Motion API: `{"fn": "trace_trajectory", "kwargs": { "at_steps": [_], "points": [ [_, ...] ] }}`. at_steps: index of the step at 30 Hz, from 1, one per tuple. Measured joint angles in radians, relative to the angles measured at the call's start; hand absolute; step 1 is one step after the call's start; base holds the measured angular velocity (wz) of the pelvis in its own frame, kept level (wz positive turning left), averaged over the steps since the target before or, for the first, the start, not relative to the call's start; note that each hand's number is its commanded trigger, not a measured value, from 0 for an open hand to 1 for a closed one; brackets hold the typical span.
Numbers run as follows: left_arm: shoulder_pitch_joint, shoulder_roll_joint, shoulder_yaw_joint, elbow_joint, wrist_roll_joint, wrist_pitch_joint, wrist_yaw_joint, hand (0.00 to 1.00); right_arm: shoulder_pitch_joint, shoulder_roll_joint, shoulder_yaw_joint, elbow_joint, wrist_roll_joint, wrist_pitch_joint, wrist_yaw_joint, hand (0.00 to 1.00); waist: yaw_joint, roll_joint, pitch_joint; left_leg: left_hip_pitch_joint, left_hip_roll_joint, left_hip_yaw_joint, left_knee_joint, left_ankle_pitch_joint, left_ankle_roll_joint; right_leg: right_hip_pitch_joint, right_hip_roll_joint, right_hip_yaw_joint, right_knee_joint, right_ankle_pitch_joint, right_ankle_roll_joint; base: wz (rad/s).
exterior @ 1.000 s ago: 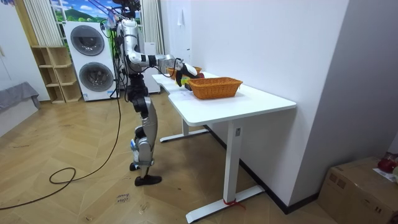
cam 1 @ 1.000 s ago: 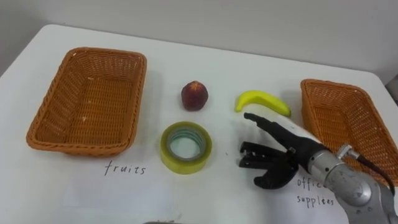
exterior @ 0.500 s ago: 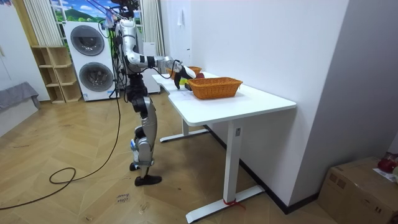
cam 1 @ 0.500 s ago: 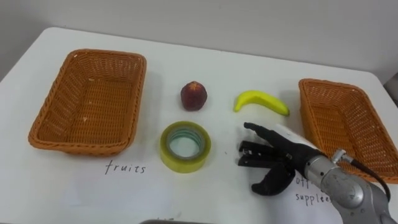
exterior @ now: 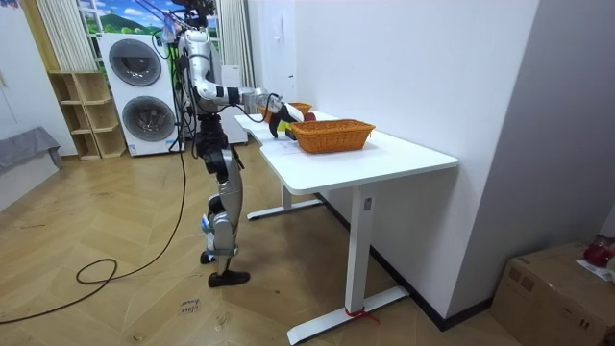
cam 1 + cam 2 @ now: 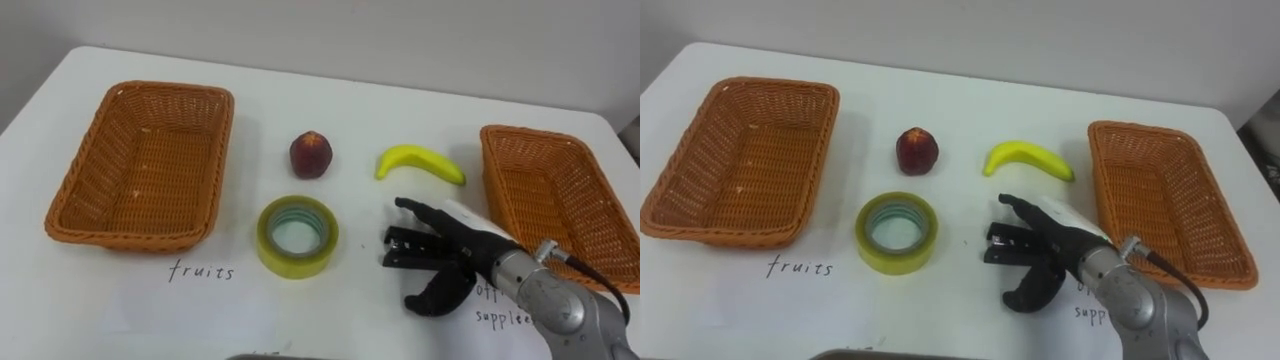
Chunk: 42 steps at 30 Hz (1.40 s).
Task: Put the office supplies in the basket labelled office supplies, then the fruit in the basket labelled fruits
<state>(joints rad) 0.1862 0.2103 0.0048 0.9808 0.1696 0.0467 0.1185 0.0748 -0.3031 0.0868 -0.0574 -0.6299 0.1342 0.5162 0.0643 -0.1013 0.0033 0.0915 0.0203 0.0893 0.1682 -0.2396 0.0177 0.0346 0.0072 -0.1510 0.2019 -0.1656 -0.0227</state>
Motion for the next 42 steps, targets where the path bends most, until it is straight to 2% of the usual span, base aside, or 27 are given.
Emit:
{"fn": "trace_trajectory", "kwargs": {
  "at_steps": [7, 12, 14, 20, 26, 32, 41, 42],
  "points": [
    [0.002, -0.001, 0.000, -0.024, 0.000, 0.000, 0.000, 0.00, 0.000, 0.000, 0.001, -0.002, 0.000, 0.014, 0.003, 0.00, 0.000, -0.001, -0.0005, 0.005, 0.000, 0.000, 0.000, 0.000, 0.000, 0.001, 0.002, 0.003, 0.000, 0.000, 0.000, 0.00],
    [0.002, -0.001, 0.002, -0.024, 0.000, 0.001, 0.002, 0.00, -0.001, 0.001, 0.000, -0.002, -0.002, 0.026, 0.024, 0.00, 0.000, -0.006, -0.0039, 0.006, 0.000, 0.000, 0.000, 0.000, 0.000, 0.002, 0.002, 0.004, 0.000, 0.000, 0.000, 0.00],
    [0.000, -0.002, 0.003, -0.024, -0.001, 0.014, 0.001, 0.00, -0.009, 0.001, 0.001, -0.003, -0.004, 0.043, 0.039, 0.00, 0.001, -0.006, -0.0040, 0.006, 0.000, 0.000, 0.000, 0.000, 0.000, 0.002, 0.002, 0.010, 0.000, 0.000, 0.000, 0.00],
    [-0.001, -0.005, 0.011, -0.023, -0.001, 0.035, -0.004, 0.00, -0.016, 0.001, 0.001, -0.003, -0.006, 0.062, 0.068, 0.00, 0.004, -0.007, -0.0038, 0.006, 0.000, 0.000, -0.002, 0.000, 0.000, 0.002, 0.002, 0.011, 0.000, 0.000, 0.000, 0.00],
    [-0.003, -0.006, 0.011, -0.023, -0.001, 0.039, -0.016, 0.00, -0.017, 0.001, 0.002, -0.003, -0.008, 0.076, 0.074, 0.00, 0.015, -0.011, -0.0025, 0.006, 0.000, 0.000, -0.002, 0.000, 0.000, 0.002, 0.002, 0.010, 0.000, 0.001, 0.000, 0.00],
    [-0.004, -0.006, 0.011, -0.023, 0.000, 0.039, -0.017, 0.00, -0.018, 0.001, 0.009, 0.002, -0.031, 0.077, 0.076, 0.00, 0.022, -0.022, -0.0023, 0.006, 0.000, -0.002, -0.001, 0.000, 0.000, 0.004, 0.002, 0.008, 0.000, 0.002, 0.001, 0.00],
    [-0.004, -0.002, 0.009, -0.023, -0.001, 0.040, -0.013, 0.00, -0.032, 0.001, 0.020, 0.015, -0.042, 0.086, 0.076, 0.00, 0.023, -0.023, -0.0017, 0.008, -0.001, -0.008, 0.001, 0.000, 0.000, 0.008, 0.002, 0.009, 0.000, 0.003, 0.000, 0.00],
    [-0.005, -0.002, 0.009, -0.023, -0.001, 0.040, -0.013, 0.00, -0.033, 0.001, 0.020, 0.016, -0.042, 0.086, 0.076, 0.23, 0.023, -0.022, -0.0017, 0.008, -0.001, -0.008, 0.001, 0.000, 0.000, 0.008, 0.002, 0.009, 0.000, 0.003, 0.000, 0.00]
  ]
}}
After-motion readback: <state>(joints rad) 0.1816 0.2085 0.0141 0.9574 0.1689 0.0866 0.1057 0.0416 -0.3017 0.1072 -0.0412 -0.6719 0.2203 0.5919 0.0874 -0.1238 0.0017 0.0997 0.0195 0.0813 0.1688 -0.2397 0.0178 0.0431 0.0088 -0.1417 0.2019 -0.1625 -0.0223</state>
